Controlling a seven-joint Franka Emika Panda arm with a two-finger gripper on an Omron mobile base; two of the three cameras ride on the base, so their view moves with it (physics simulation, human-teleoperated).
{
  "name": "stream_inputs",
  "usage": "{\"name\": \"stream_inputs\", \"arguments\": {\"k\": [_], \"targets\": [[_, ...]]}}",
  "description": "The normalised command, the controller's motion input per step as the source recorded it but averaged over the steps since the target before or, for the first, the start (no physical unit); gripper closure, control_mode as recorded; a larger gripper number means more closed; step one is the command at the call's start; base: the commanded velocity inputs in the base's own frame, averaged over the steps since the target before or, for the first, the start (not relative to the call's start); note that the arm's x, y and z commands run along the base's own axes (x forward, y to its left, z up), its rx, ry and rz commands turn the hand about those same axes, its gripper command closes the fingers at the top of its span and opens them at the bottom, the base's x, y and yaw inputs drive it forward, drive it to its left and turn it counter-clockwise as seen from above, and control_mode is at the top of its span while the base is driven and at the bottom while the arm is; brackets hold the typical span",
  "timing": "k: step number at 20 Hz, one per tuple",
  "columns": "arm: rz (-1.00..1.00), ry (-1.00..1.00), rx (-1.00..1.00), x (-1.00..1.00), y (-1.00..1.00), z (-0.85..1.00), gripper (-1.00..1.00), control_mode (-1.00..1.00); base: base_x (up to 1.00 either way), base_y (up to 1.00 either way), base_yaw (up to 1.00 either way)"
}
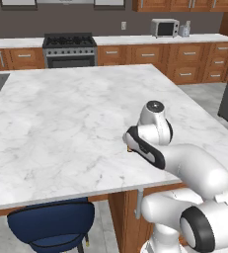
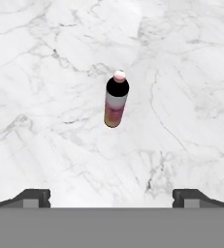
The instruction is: Place the large bottle from the dining counter next to the other large bottle outside the sink, and place the small bottle from the dining counter next to the other small bottle inside the sink.
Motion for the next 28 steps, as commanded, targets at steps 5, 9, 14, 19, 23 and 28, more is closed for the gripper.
{"name": "stream_inputs", "arguments": {"k": [5, 9, 14, 19, 23, 28], "targets": [[0.0, 0.0, 0.0, 0.17, 0.0, 0.0, -1.0, -1.0, 0.0, 0.0, 0.0], [0.0, 0.0, 0.0, 0.2, 0.0, 0.0, -1.0, -1.0, 0.0, 0.0, 0.0], [0.0, 0.0, 0.0, 0.2, 0.0, 0.0, -1.0, -1.0, 0.0, 0.0, 0.0], [0.0, 0.0, 0.0, 0.18, 0.0, -0.01, -1.0, -1.0, 0.0, 0.0, 0.0], [0.0, 0.0, 0.0, 0.16, 0.0, -0.15, -1.0, -1.0, 0.0, 0.0, 0.0], [0.0, 0.0, 0.0, 0.06, 0.0, -0.3, -1.0, -1.0, 0.0, 0.0, 0.0]]}}
